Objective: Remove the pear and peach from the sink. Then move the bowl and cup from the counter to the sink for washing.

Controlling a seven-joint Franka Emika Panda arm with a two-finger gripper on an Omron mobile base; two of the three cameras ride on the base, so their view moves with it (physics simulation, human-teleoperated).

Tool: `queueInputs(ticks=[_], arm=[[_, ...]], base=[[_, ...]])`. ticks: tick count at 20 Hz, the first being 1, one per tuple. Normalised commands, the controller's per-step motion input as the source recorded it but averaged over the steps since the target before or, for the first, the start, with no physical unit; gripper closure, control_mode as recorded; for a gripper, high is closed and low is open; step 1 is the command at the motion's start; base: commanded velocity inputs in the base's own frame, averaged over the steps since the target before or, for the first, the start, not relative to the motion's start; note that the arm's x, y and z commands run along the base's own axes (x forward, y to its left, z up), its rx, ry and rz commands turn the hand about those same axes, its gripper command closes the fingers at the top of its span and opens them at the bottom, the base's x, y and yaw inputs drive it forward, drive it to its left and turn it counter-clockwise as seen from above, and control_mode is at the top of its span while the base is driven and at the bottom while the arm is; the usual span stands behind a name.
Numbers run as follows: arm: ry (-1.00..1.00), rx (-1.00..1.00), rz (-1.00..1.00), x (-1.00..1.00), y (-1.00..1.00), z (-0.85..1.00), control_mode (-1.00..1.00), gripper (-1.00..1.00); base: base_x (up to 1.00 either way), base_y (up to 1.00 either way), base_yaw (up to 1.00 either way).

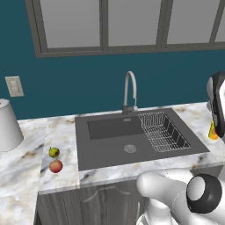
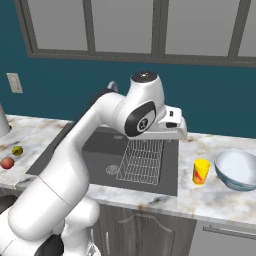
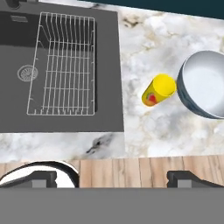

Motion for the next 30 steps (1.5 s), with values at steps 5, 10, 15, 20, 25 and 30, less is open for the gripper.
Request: queueInputs(ticks=[5, 10, 15, 20, 25, 30], arm=[[0.04, 0.0, 0.02, 0.19, -0.17, -0.09, -1.0, -1.0], [0.06, 0.0, 0.01, 0.18, -0.17, -0.08, -1.0, -1.0], [0.05, 0.0, 0.02, 0.09, -0.18, -0.11, -1.0, -1.0], [0.02, 0.02, 0.04, 0.04, -0.16, -0.15, -1.0, -1.0], [0.01, 0.03, 0.04, 0.05, -0.1, -0.17, -1.0, -1.0], [0.0, 0.03, 0.01, 0.04, -0.07, -0.17, -1.0, -1.0]], base=[[0.0, 0.0, 0.0], [0.0, 0.0, 0.0], [0.0, 0.0, 0.0], [0.0, 0.0, 0.0], [0.0, 0.0, 0.0], [0.0, 0.0, 0.0]])
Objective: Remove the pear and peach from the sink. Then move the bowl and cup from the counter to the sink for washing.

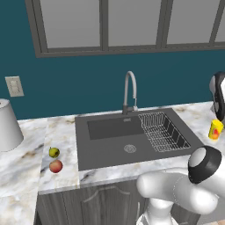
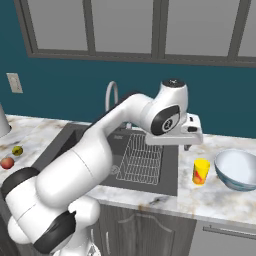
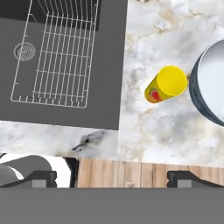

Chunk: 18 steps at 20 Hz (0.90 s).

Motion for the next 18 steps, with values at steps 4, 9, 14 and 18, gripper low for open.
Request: queueInputs(ticks=[4, 9, 14, 18], arm=[[0.0, 0.0, 0.0, 0.09, 0.0, -0.15, -1.0, -1.0], [0.01, 0.0, 0.0, 0.11, -0.04, -0.17, -1.0, -1.0], [0.02, 0.0, 0.0, 0.13, -0.09, -0.18, -1.0, -1.0], [0.0, 0.0, 0.0, 0.12, -0.08, -0.17, -1.0, -1.0]], base=[[0.0, 0.0, 0.0], [0.0, 0.0, 0.0], [0.0, 0.0, 0.0], [0.0, 0.0, 0.0]])
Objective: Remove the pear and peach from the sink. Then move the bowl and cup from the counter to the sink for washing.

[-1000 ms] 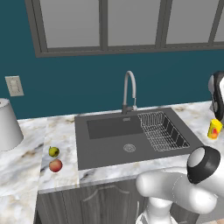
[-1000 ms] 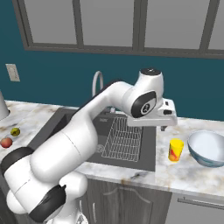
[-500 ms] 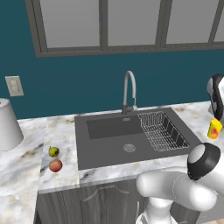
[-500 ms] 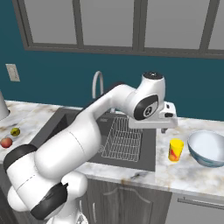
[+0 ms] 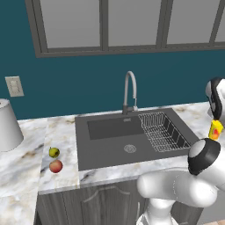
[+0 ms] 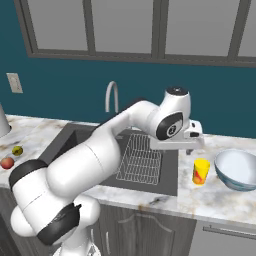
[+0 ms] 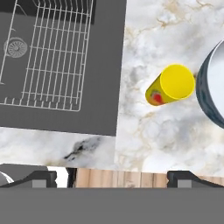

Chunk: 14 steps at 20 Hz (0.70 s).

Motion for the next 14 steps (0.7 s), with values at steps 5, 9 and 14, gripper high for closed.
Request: queueInputs(ticks=[5, 9, 14], arm=[[0.0, 0.01, 0.0, 0.14, -0.09, -0.14, -1.0, -1.0], [0.0, 0.01, 0.0, 0.14, -0.04, -0.13, -1.0, -1.0], [0.0, 0.0, 0.0, 0.14, -0.07, -0.11, -1.0, -1.0]], base=[[0.0, 0.0, 0.0], [0.0, 0.0, 0.0], [0.0, 0.0, 0.0]])
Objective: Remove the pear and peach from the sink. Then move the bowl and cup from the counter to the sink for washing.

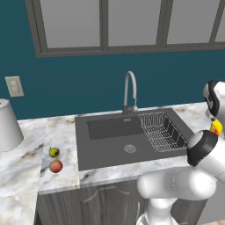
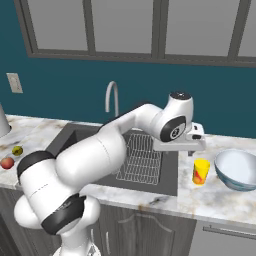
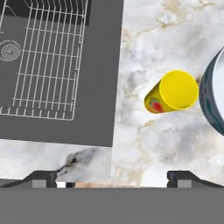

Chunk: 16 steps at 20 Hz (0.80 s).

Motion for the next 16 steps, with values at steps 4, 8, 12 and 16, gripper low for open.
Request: queueInputs(ticks=[4, 8, 12, 16], arm=[[0.0, 0.0, 0.0, 0.1, -0.07, -0.1, -1.0, -1.0], [0.0, 0.0, 0.0, 0.1, -0.04, -0.09, -1.0, -1.0], [0.0, 0.0, 0.0, 0.12, -0.06, -0.11, -1.0, -1.0], [0.0, 0.0, 0.0, 0.15, -0.09, -0.13, -1.0, -1.0]], base=[[0.0, 0.0, 0.0], [0.0, 0.0, 0.0], [0.0, 0.0, 0.0], [0.0, 0.0, 0.0]])
